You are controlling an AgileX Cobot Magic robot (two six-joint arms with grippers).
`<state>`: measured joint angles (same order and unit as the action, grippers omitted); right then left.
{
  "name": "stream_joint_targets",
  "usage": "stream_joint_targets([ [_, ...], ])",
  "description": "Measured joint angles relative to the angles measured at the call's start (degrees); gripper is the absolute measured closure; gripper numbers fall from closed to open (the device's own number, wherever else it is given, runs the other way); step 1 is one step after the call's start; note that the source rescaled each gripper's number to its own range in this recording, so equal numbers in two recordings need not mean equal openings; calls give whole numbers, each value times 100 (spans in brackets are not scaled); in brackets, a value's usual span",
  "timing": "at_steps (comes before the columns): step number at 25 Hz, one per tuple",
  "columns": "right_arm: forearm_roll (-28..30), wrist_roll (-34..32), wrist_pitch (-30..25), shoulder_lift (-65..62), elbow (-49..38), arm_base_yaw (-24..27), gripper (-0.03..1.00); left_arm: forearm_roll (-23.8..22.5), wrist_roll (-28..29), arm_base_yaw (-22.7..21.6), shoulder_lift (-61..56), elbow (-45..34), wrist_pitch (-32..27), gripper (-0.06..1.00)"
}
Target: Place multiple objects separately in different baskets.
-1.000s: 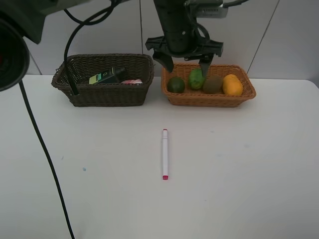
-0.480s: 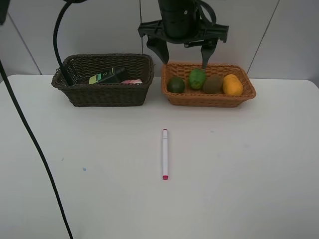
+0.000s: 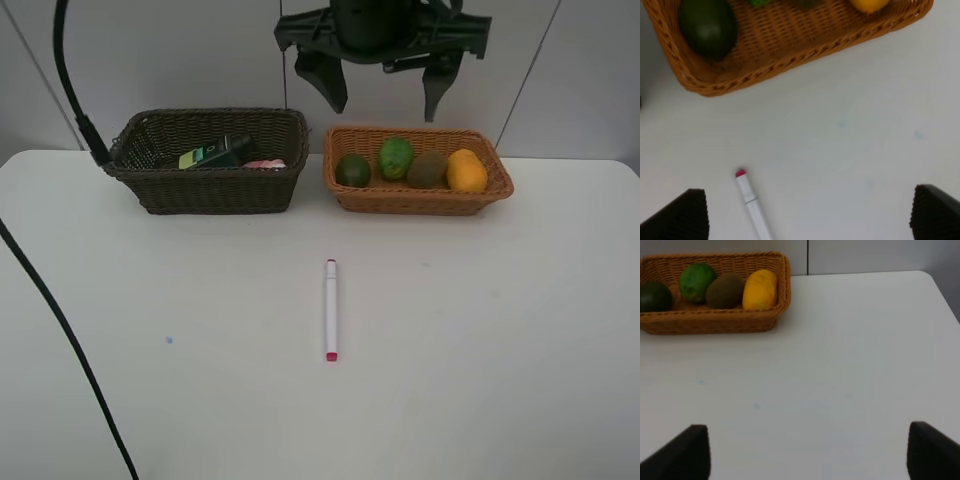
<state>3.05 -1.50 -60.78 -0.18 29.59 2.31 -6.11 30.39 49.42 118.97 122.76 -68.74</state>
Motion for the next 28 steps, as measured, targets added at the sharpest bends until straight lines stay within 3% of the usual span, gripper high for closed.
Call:
stream_joint_targets([
  [10, 0, 0, 0, 0, 0, 0, -1, -12, 593, 28, -1171, -2138, 20, -6],
  [16, 0, 0, 0, 0, 0, 0, -1, 207, 917, 35, -1630, -3228, 612, -6],
  [28, 0, 0, 0, 0, 0, 0, -1, 301, 1389, 180, -1611, -3882, 1016, -6],
])
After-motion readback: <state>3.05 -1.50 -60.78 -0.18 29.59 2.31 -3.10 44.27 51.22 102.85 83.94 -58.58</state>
